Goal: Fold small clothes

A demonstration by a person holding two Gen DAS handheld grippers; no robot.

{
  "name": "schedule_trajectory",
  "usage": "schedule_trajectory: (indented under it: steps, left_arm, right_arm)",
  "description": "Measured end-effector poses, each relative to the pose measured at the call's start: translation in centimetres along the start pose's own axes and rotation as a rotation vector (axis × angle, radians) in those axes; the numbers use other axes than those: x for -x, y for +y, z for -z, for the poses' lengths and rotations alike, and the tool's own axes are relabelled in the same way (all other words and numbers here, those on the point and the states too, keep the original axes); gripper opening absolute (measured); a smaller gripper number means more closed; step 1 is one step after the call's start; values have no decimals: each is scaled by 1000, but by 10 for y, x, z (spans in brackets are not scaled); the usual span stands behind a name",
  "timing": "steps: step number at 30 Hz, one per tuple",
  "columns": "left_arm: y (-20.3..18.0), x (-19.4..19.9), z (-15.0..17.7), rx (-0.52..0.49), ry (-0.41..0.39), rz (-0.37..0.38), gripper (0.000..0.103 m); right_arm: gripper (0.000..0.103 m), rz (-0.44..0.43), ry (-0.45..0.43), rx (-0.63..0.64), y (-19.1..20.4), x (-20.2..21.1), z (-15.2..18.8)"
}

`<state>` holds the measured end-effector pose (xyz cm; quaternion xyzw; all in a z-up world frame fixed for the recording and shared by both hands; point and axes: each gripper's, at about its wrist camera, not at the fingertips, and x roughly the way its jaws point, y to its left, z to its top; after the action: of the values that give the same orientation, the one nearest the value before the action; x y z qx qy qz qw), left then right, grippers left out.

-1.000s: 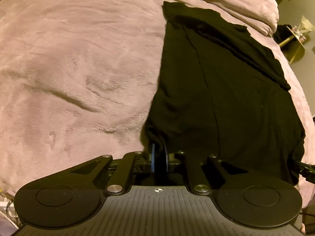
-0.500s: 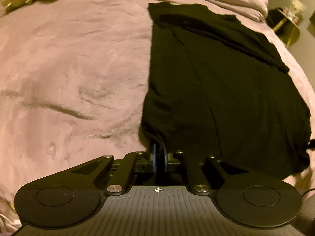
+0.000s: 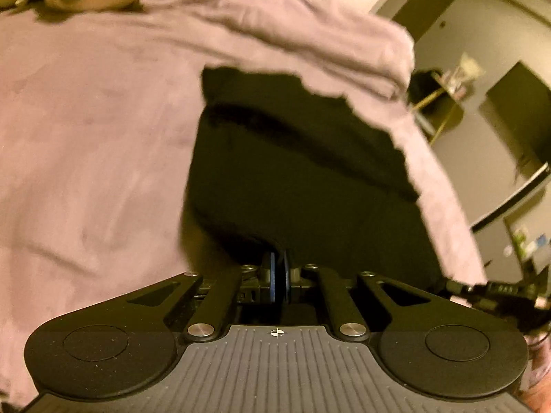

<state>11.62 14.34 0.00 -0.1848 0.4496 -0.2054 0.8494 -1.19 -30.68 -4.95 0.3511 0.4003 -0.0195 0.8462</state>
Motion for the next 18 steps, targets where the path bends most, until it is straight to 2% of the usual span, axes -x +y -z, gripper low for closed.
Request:
schedule_trajectory:
  steps: [3,7,13,18]
  left_arm:
    - [-3,-5,-27,32,-58,19,6]
    - [0,-21,-60,73,-119,-1,6]
    - [28,-60,-93,274,-105,-34,6]
    - [45,-87,-101,332,-58,-109,7]
  right_arm:
    - [4,-43,-58,-55,-6,7,-17]
    - [4,-26,-134,-67,-12,9,-43]
    - [4,2,-187,-143,-27,-9,-75]
    - [4,58,-205,-197,-45,-30,-97]
